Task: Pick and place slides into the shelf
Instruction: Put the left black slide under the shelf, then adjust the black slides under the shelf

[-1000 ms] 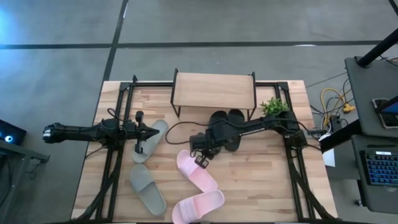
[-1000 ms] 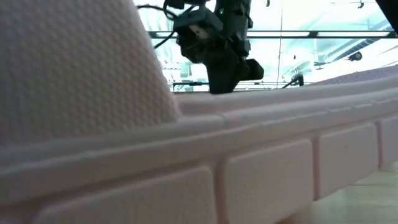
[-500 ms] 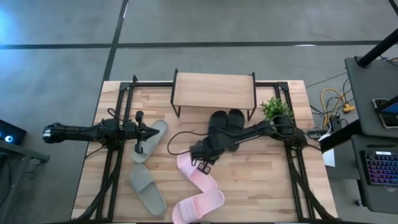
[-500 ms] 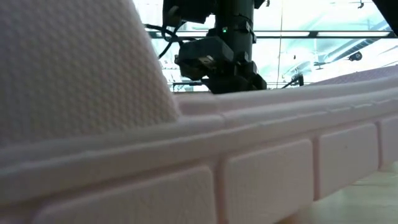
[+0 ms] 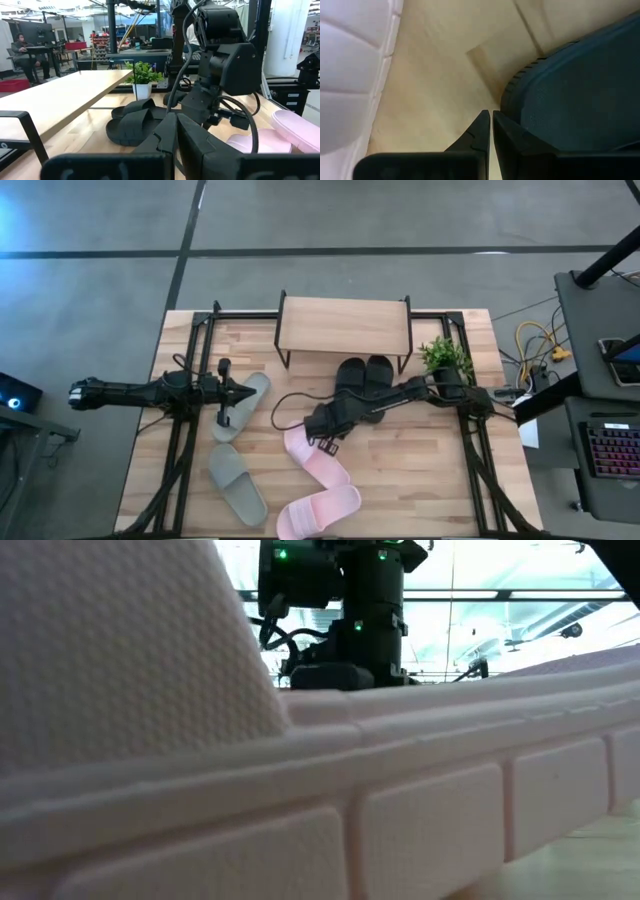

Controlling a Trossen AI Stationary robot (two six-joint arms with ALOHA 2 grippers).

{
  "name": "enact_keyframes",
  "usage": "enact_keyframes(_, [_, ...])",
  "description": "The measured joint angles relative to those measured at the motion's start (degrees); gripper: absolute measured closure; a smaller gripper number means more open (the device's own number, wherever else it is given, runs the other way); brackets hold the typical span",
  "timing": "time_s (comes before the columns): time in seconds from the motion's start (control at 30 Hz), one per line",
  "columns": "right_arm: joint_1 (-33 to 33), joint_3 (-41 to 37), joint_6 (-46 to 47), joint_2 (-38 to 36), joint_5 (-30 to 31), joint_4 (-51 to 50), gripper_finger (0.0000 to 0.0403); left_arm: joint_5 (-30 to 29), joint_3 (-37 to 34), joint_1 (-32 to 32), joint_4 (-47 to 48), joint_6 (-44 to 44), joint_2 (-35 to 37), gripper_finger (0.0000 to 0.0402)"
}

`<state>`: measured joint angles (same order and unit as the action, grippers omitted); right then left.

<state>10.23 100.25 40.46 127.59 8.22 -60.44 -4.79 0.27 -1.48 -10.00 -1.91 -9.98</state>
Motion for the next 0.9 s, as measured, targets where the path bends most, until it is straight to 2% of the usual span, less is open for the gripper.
enact_keyframes(0.2, [-1.7, 0.0, 3.3, 0.0, 8.2, -5.4, 0.039, 0.0, 0.0, 0.0, 0.0, 0.0, 0.0, 0.0402])
enact_keyframes(0.37, [-3.9, 0.0, 3.0, 0.1, 8.6, -8.1, 0.039, 0.0, 0.0, 0.0, 0.0, 0.0, 0.0, 0.0402])
enact_keyframes(0.5, [-4.2, -0.1, 1.3, -0.8, 7.7, -7.8, 0.039, 0.0, 0.0, 0.0, 0.0, 0.0, 0.0, 0.0402])
enact_keyframes(0.7, [-1.6, 0.2, -0.4, -5.3, 2.0, -7.3, 0.039, 0.0, 0.0, 0.0, 0.0, 0.0, 0.0, 0.0402])
enact_keyframes(0.9, [1.0, -0.8, 9.2, -7.1, -5.2, -14.5, 0.039, 0.0, 0.0, 0.0, 0.0, 0.0, 0.0, 0.0402])
